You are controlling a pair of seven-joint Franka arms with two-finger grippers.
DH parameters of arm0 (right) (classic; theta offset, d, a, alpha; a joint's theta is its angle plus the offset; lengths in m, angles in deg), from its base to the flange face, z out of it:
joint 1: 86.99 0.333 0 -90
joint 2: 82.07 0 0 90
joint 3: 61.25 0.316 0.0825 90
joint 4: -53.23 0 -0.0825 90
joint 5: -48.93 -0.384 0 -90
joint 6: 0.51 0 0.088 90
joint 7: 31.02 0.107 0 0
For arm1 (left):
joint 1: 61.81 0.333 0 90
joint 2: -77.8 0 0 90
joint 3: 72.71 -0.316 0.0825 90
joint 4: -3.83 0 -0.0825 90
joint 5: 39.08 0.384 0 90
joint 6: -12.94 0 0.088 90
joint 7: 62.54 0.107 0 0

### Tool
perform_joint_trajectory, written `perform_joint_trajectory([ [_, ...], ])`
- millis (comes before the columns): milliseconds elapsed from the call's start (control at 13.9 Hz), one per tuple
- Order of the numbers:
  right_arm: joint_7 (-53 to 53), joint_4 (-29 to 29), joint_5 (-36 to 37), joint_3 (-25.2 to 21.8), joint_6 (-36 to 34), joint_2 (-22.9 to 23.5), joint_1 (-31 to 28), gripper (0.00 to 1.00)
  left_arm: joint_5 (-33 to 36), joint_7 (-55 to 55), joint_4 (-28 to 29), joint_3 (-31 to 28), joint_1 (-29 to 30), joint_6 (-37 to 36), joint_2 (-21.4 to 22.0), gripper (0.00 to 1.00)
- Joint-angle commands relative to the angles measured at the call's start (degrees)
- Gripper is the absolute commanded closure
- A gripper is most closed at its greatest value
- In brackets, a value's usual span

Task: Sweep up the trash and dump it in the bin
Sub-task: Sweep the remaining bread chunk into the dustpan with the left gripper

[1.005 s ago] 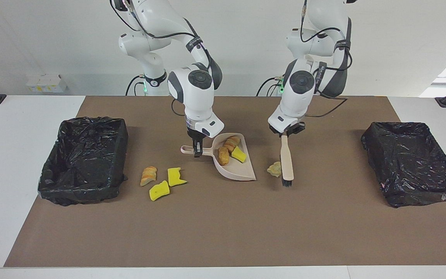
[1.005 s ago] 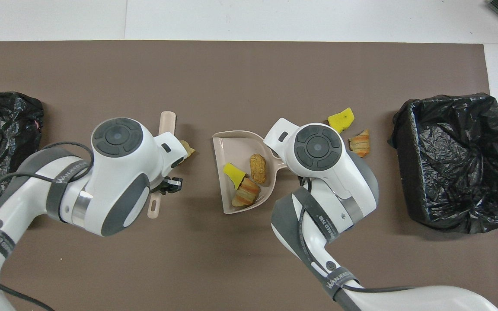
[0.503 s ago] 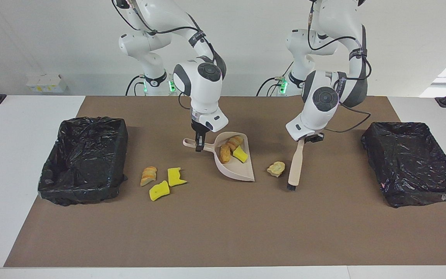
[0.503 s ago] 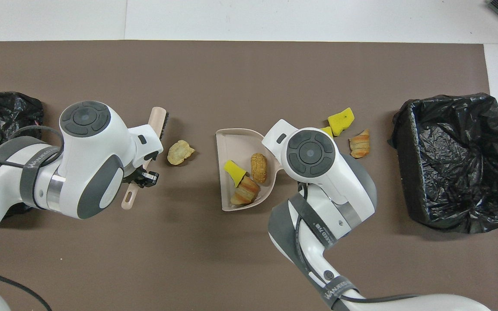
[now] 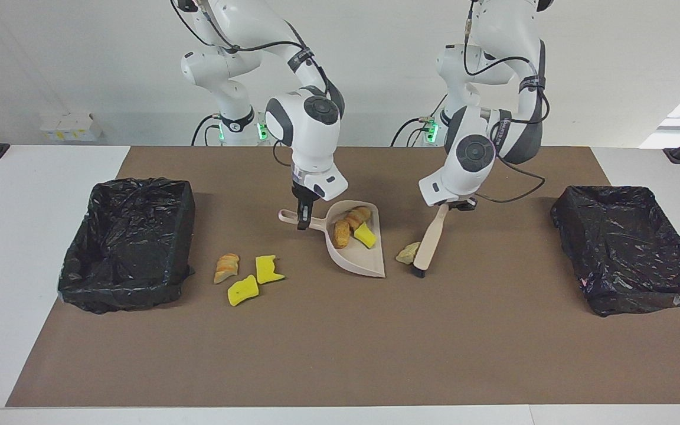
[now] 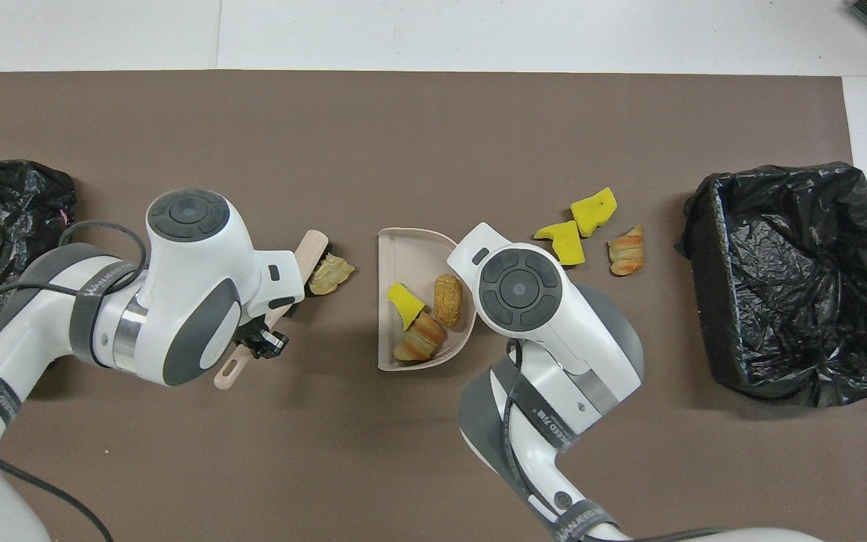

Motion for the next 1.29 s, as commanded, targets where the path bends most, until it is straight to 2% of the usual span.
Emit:
perform_joint_trajectory([
  [0,1.7,-1.48,1.34,0.48,3.37,0.97,0.33,1.0,-3.36,-2.67,3.89,-0.63,-4.56,0.31,3.84,1.0],
  [359,2.58,-1.57,0.64,0.48,5.76,2.65,0.33,1.0,-8.02,-11.81,3.55,-0.63,-11.59,2.32,4.2,1.0],
  [574,2.32,-1.48,0.55,0.48,5.76,2.74,0.07,1.0,-8.21,-21.99,2.15,-0.63,-14.41,4.18,3.85,1.0],
  [933,0.48,-0.86,0.28,0.65,5.84,2.48,-2.12,1.0,-7.6,-24.48,1.87,-1.25,-13.36,1.28,3.76,1.0],
  [1220,-4.95,-0.95,-5.59,0.65,7.78,2.65,-4.05,1.0,-3.84,-24.93,1.96,-1.25,-11.34,2.15,3.49,1.0],
])
